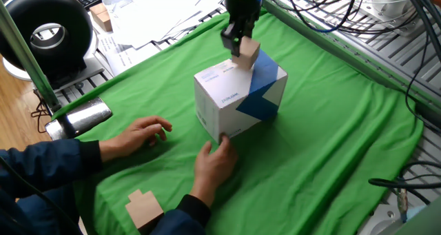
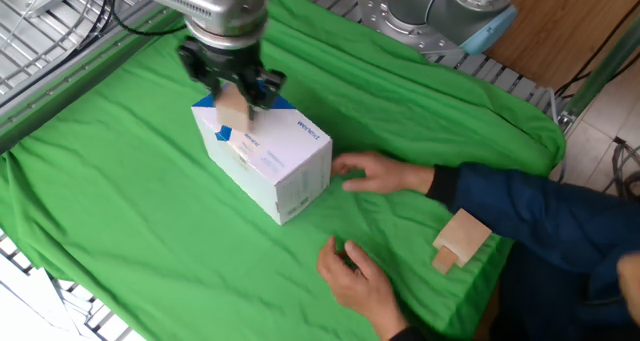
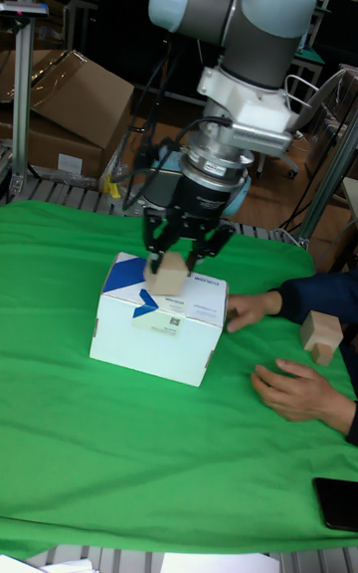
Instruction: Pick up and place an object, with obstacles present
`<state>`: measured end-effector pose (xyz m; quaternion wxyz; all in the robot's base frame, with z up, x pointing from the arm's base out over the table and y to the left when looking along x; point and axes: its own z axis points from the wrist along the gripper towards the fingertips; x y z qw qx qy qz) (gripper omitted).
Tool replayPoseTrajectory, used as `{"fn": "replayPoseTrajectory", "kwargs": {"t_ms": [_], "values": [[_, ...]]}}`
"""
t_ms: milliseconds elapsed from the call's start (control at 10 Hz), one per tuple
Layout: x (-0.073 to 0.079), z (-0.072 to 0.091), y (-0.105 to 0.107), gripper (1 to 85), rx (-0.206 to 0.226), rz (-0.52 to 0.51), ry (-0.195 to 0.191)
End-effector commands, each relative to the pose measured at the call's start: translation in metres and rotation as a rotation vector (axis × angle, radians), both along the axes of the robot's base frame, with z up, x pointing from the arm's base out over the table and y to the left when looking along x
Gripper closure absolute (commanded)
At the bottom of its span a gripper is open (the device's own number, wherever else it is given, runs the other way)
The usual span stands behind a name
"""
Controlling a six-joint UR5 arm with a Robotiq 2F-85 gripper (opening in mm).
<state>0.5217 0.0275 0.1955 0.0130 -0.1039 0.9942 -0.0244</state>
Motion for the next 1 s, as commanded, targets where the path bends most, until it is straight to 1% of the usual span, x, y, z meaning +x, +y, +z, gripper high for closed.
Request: {"fn": "replayPoseTrajectory", "kwargs": {"t_ms": [0, 100, 200, 300, 400, 500, 600, 800, 900], "values": [[-0.004, -0.014, 0.042, 84.3, 0.019, -0.051, -0.009], [-0.004, -0.011, 0.033, 84.3, 0.0, -0.032, 0.002], [-0.004, -0.007, 0.013, 84.3, -0.056, 0.01, 0.013], [-0.004, -0.005, -0.002, 84.3, -0.108, 0.104, 0.025], [-0.006, -0.002, -0.017, 84.3, -0.165, 0.208, 0.049], [-0.008, -0.001, -0.023, 84.3, -0.19, 0.265, 0.07], [-0.012, -0.001, -0.024, 84.3, -0.192, 0.283, 0.085], [-0.006, -0.001, -0.022, 84.3, -0.189, 0.364, 0.073], [-0.016, -0.003, -0.014, 84.3, -0.151, 0.339, 0.103]]}}
